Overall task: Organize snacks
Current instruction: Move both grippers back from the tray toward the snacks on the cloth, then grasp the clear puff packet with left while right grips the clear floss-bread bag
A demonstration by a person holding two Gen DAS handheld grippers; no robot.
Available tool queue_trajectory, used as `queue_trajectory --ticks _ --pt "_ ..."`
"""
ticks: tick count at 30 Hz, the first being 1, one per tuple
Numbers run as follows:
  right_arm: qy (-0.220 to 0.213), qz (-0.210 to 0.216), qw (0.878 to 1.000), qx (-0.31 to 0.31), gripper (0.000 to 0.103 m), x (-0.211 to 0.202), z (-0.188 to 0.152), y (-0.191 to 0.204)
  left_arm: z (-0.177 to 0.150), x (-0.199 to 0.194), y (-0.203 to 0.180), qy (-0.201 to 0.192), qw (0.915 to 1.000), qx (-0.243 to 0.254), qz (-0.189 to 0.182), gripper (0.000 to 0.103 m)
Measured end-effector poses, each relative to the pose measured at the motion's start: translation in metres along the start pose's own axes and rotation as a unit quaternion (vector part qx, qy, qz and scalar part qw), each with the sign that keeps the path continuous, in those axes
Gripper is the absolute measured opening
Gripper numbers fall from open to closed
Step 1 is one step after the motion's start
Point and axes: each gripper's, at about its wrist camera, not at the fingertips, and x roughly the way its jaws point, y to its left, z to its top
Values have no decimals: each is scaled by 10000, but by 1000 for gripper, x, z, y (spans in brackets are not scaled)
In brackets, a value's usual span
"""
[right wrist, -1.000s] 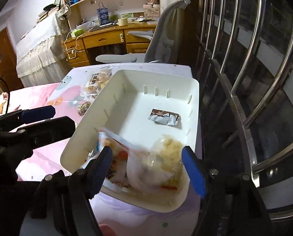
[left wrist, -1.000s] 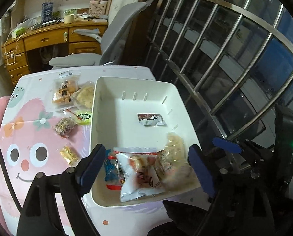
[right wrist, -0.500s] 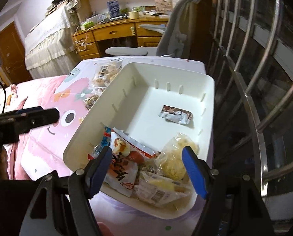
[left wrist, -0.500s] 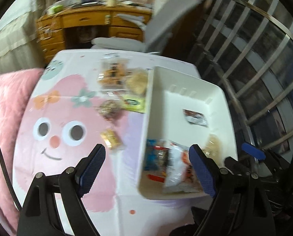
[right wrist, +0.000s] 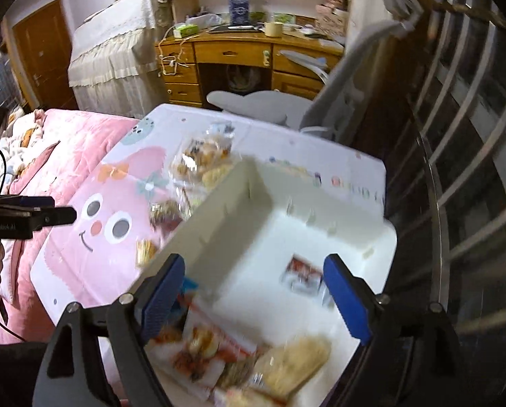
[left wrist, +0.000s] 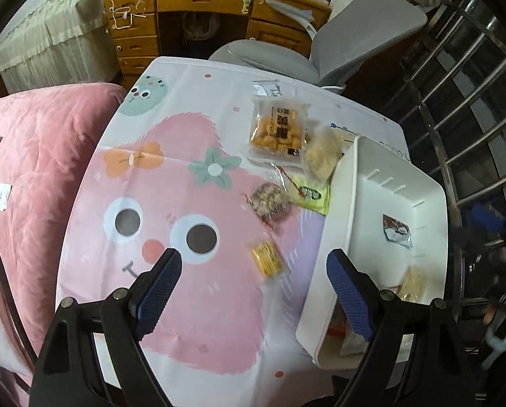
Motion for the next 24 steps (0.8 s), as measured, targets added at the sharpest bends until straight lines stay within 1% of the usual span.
queue_trajectory --ticks 3,5,7,11,13,17,19,20,22,24 --pt "36 113 9998 -153 88 10 31 -3 23 6 5 91 9999 82 59 87" --pt "57 189 9994 -277 89 17 53 -5 40 10 7 147 9998 113 31 87" --pt "63 275 9985 -472 90 26 75 -5 59 19 9 229 9996 178 -21 90" --pt "119 185 9959 -877 94 44 112 -4 93 42 12 424 9989 205 -47 91" --pt "187 247 9943 -1024 96 55 128 -3 108 55 12 526 9983 229 -55 91" --pt "351 370 9899 -1320 100 77 151 1 132 81 11 638 9975 292 -97 91" --pt "527 415 9872 -1444 101 92 161 2 143 96 11 726 9968 265 -184 93" --pt "622 508 9861 -1457 101 99 163 2 146 103 11 767 9965 247 -210 93" --pt "913 849 9807 -1505 103 116 170 2 154 117 11 839 9959 176 -297 95" --pt "1097 991 9758 -1609 103 130 172 6 161 130 9 878 9952 125 -415 99"
